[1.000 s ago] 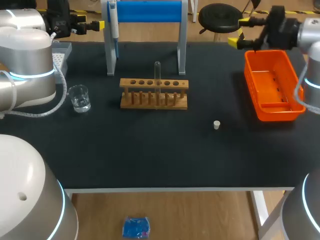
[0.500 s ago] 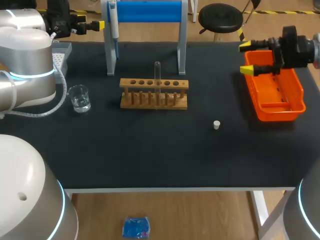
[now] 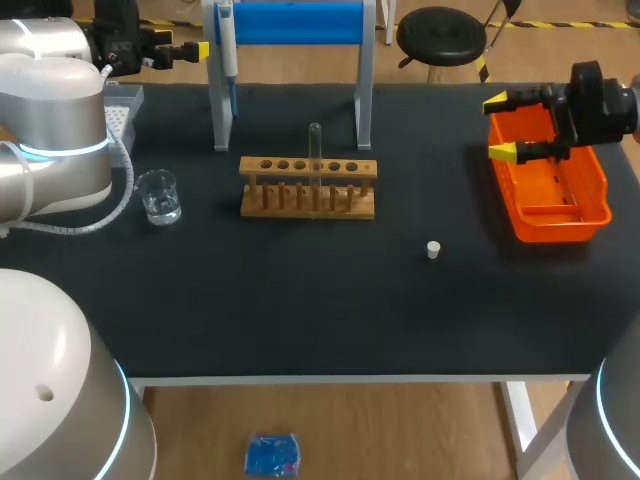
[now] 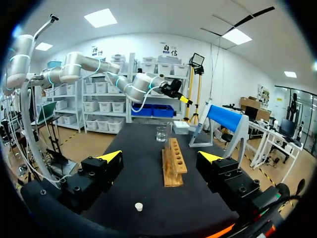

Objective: Invert the test tube, pick up the pipette, mount the tip to pipette, aspirate from beaker and dispense into the tube, eject the tip, return the pipette, and cap with the stopper.

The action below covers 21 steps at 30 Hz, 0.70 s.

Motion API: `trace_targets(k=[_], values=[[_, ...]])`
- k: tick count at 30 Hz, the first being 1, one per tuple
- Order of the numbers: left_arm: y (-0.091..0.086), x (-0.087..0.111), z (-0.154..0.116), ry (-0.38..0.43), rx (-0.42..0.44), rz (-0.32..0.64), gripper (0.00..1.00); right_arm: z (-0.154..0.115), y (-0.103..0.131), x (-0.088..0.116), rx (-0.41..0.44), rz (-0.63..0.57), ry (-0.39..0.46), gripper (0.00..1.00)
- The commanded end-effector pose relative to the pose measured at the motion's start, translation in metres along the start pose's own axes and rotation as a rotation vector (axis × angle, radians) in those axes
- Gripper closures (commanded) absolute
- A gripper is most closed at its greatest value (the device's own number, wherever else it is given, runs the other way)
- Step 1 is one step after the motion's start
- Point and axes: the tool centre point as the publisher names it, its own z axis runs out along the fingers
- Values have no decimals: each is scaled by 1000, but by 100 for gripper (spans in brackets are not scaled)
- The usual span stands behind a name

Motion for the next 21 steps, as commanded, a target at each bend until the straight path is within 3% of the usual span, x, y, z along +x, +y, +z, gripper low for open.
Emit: trace_targets(k=[1, 9, 16, 21], values=[[0, 3, -2, 10, 31, 21, 0, -1, 0, 1, 1, 0, -1, 0], [30, 54, -14, 82, 114, 175, 0, -1, 0, 1, 1, 0, -1, 0], [55, 99, -18, 173, 147, 279, 0, -1, 0, 1, 1, 0, -1, 0], [67, 126, -14, 233, 126, 327, 0, -1, 0, 1, 1, 0, -1, 0]])
